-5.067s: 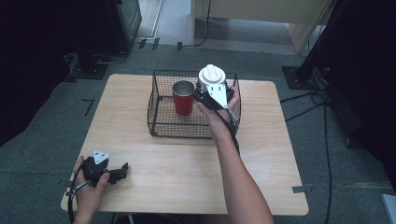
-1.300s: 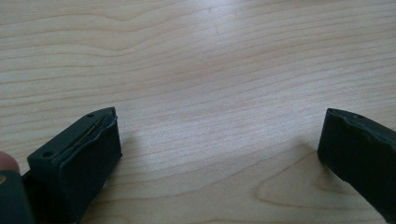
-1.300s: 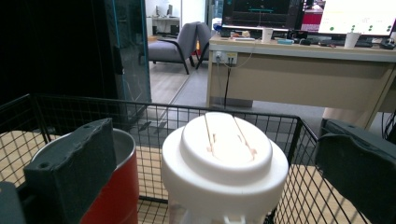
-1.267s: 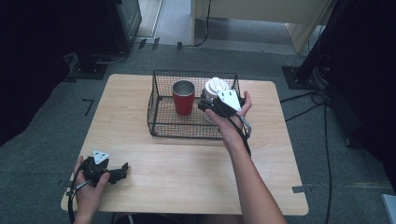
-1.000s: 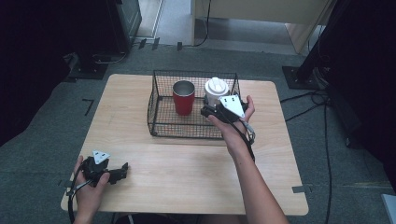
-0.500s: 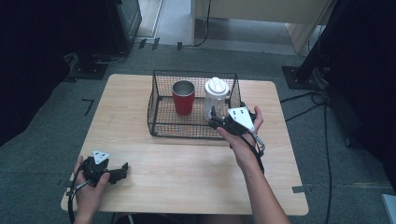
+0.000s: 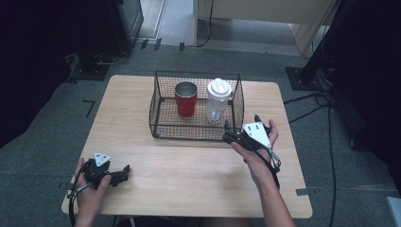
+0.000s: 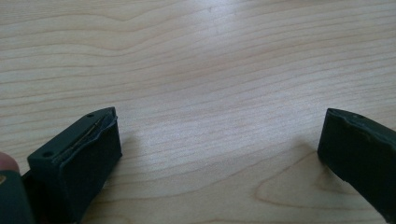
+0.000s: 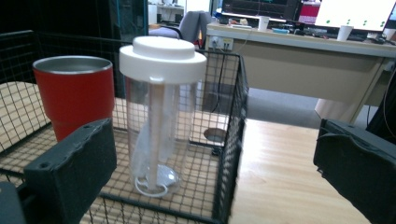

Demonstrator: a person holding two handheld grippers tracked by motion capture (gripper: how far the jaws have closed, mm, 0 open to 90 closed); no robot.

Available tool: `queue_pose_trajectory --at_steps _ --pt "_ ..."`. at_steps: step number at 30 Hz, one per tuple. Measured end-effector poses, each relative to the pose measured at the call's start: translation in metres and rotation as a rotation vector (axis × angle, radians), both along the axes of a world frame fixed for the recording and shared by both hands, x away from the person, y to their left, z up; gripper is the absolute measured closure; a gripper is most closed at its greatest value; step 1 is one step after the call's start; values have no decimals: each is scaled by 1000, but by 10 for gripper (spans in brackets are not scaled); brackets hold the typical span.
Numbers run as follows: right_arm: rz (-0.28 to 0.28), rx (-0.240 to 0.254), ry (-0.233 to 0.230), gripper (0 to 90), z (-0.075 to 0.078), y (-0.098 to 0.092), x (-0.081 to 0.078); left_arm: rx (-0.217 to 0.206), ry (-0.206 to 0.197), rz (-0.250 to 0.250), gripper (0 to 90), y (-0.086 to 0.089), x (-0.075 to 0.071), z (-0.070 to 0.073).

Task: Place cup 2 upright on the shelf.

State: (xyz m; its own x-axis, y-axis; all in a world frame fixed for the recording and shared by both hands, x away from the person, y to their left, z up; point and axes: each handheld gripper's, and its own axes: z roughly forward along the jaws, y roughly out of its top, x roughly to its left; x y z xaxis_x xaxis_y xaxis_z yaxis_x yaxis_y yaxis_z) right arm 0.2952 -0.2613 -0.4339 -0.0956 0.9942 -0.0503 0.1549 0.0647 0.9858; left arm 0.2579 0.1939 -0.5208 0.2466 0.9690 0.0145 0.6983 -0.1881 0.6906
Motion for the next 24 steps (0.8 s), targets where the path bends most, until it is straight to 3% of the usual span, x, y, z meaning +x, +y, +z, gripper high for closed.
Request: queue_pose_trajectory --at_steps 24 --pt "-84 15 57 0 -34 -48 -33 0 -1 1 0 0 0 0"
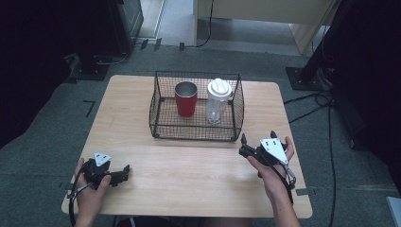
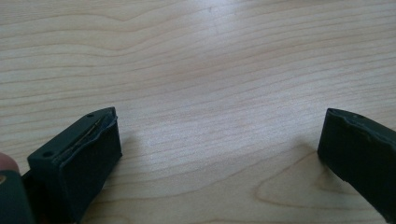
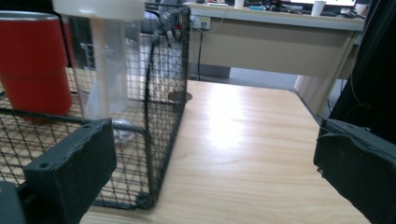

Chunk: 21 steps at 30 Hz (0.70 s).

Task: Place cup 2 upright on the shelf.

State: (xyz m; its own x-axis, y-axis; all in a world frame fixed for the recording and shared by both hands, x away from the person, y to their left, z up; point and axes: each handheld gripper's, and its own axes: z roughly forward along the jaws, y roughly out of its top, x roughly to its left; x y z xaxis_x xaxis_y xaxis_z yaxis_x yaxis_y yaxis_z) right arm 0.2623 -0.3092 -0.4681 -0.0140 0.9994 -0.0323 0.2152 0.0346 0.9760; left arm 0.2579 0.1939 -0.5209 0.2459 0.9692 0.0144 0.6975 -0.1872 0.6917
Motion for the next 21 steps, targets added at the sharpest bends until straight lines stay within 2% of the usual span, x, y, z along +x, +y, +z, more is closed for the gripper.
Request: queue_pose_trajectory --at_steps 21 --pt "-64 23 63 0 -28 -38 -23 1 0 -1 0 0 0 0"
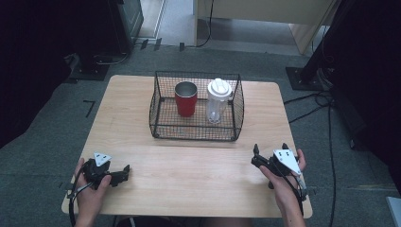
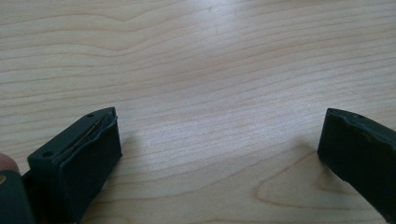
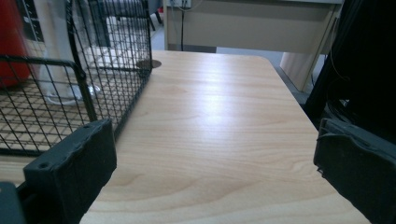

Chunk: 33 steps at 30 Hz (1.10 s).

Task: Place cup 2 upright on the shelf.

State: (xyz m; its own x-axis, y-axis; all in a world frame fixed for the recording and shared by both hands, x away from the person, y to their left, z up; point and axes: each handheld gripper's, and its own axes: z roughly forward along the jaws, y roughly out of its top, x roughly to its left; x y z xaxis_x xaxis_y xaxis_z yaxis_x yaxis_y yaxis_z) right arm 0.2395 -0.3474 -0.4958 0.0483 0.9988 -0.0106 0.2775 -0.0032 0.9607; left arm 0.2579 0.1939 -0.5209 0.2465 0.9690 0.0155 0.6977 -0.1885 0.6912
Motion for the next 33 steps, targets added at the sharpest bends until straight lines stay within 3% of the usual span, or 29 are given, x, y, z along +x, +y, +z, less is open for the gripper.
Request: queue_pose_trajectory --at_steps 20,33 --pt "-18 0 96 0 -16 -35 -17 1 0 0 0 0 0 0" --pt "4 -22 237 13 -27 -58 -30 0 0 0 0 0 0 0"
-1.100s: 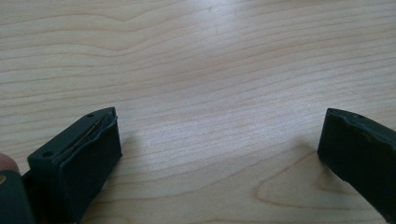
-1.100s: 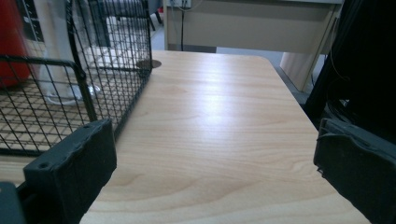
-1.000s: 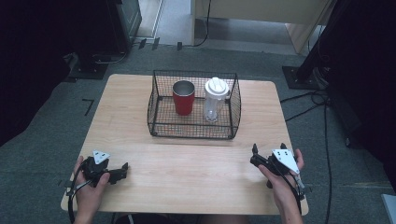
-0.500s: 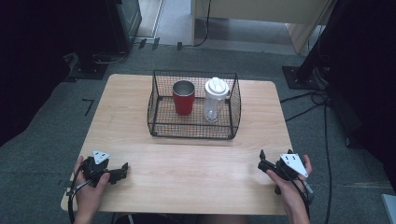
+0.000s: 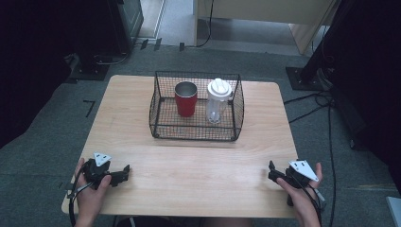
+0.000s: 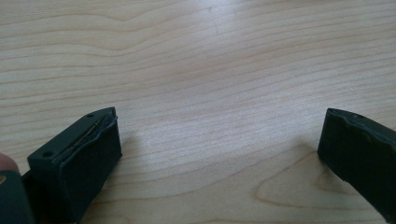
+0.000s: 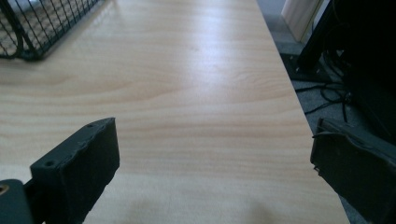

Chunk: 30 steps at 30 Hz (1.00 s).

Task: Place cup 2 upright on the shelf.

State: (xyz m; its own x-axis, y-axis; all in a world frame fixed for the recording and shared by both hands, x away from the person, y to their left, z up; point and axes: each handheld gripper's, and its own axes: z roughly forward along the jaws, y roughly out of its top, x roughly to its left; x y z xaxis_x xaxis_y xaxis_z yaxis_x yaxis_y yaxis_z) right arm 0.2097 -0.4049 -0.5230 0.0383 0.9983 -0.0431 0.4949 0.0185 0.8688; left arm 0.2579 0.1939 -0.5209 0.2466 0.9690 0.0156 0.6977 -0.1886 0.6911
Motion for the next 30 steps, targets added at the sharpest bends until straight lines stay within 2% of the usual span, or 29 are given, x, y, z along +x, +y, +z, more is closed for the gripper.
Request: queue_pose_trajectory --at_steps 3,6,7,8,12,15,21,23,30 --pt "8 -2 24 13 0 -1 -1 0 0 0 0 0 0 0" --pt "28 -31 75 13 -2 -2 -1 0 0 0 0 0 0 0" --pt "35 -31 94 14 -2 -2 -1 0 0 0 0 0 0 0" --pt "35 -31 94 14 -2 -2 -1 0 0 0 0 0 0 0" --pt "50 -9 163 29 -4 -4 3 0 0 0 0 0 0 0" --pt "63 -21 208 33 -5 -4 4 1 0 0 0 0 0 0" --pt "65 8 218 33 -5 -6 5 -1 0 1 0 0 0 0" --pt "68 71 244 22 -6 -13 8 -1 -1 1 0 0 0 0" --pt "56 72 246 20 -6 -15 6 1 -1 -1 0 0 0 0"
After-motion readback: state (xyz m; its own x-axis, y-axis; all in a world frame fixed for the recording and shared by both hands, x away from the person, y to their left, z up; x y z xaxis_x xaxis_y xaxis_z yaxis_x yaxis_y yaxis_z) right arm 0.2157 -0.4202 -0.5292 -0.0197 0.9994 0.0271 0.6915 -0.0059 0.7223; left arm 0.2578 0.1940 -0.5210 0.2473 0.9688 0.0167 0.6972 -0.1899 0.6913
